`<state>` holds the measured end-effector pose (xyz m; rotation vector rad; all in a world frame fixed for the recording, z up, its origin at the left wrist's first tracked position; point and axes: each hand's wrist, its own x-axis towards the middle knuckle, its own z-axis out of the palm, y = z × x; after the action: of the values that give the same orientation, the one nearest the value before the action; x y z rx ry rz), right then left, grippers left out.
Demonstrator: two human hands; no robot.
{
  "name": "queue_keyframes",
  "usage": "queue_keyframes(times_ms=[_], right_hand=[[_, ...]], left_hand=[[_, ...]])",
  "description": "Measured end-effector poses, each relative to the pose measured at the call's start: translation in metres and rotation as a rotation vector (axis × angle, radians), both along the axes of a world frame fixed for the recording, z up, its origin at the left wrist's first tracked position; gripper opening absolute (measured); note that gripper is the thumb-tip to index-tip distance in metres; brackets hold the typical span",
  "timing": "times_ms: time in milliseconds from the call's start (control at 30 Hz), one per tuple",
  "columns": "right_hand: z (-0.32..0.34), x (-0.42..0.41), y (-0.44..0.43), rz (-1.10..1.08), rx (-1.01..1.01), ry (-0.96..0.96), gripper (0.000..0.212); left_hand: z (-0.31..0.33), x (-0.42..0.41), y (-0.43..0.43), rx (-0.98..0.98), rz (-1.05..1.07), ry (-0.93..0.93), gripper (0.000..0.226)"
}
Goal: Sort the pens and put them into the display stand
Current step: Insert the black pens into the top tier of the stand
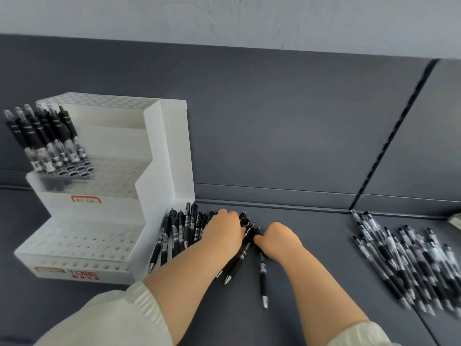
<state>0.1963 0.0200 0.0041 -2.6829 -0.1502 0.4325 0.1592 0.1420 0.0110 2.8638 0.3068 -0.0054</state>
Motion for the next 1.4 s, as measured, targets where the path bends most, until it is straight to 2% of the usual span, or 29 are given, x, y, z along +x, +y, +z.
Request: queue_keyframes(times_ms=[67,167,300,367,567,800,1067,1267,1400], right_hand=[[-0.001,-0.002,-0.003,-0.006,0.058,-0.003,0.037],[-0.001,-0.001,-0.011,-0.065,0.246,0.003,0.039],[0.004,0.0,-0.024,-0.164,0.503,0.022,0.019],[0.011,-0.001,-0.027,-0.206,0.638,0.0,0.012],[0.047,-0.005,-0.022,-0.185,0.926,-0.091,0.019],[0.109,-0.025,0.012,0.04,0.983,-0.242,0.023],[0.176,-0.068,0.084,0.33,0.992,-0.377,0.023],[0.2,-0.085,0.146,0.38,0.989,-0.481,0.023],[0.208,-0.095,0.186,0.396,1.018,-0.522,0.023]], left_hand=[[-0.002,0.004,0.0,-0.019,0.027,-0.003,0.035],[-0.003,0.009,0.002,-0.04,0.057,-0.008,0.029],[-0.001,0.009,0.006,-0.066,0.06,-0.007,0.026],[0.003,0.004,0.007,-0.121,0.058,-0.06,0.025],[0.04,-0.018,0.014,-0.314,0.044,-0.324,0.024],[0.095,-0.055,0.047,-0.52,-0.006,-0.553,0.017],[0.148,-0.109,0.117,-0.583,-0.032,-0.711,0.02],[0.171,-0.145,0.183,-0.606,-0.036,-0.801,0.025],[0.173,-0.161,0.229,-0.581,-0.017,-0.795,0.019]])
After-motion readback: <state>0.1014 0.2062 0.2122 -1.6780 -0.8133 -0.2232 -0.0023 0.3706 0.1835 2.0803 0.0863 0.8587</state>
